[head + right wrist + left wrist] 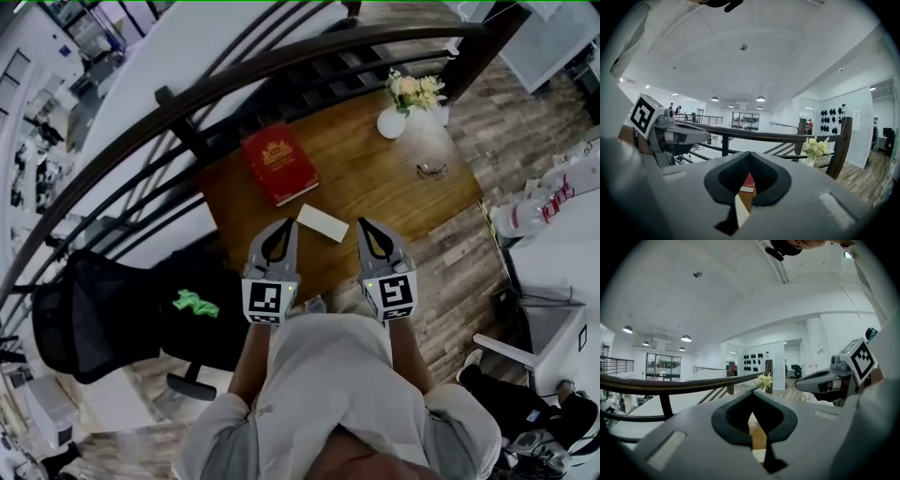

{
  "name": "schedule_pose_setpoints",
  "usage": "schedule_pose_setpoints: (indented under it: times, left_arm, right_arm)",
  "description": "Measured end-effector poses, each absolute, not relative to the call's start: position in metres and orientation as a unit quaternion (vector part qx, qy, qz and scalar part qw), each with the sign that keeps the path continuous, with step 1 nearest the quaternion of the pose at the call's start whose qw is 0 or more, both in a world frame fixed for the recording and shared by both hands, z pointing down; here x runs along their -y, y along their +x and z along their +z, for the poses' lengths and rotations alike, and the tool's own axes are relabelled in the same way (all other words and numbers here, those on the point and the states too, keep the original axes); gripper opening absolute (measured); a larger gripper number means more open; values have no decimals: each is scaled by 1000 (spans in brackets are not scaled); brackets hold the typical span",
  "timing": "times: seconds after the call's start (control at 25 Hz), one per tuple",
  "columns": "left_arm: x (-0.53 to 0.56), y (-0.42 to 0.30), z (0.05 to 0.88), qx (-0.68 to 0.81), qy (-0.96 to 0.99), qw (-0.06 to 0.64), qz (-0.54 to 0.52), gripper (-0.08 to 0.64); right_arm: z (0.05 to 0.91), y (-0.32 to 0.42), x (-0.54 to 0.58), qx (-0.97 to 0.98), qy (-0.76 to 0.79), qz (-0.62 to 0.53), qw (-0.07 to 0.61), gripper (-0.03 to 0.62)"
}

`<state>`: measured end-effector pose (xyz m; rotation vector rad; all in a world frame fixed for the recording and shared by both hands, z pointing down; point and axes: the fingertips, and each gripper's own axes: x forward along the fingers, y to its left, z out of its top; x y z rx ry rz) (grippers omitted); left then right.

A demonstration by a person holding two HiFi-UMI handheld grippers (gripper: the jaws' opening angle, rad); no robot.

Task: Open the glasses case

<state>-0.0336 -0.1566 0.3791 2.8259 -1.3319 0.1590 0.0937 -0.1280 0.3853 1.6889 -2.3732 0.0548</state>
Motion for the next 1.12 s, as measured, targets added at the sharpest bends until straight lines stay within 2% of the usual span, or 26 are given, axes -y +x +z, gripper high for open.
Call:
schedule_pose_setpoints:
  times: [0.48,1.12]
  left_arm:
    - [180,-50,422,421,904,44,59,20]
    - [184,-58,497,432,890,89,110,20]
  right_arm:
    - [418,83,151,802,574,33,163,3]
    - [497,62,175,830,499,65,239,5]
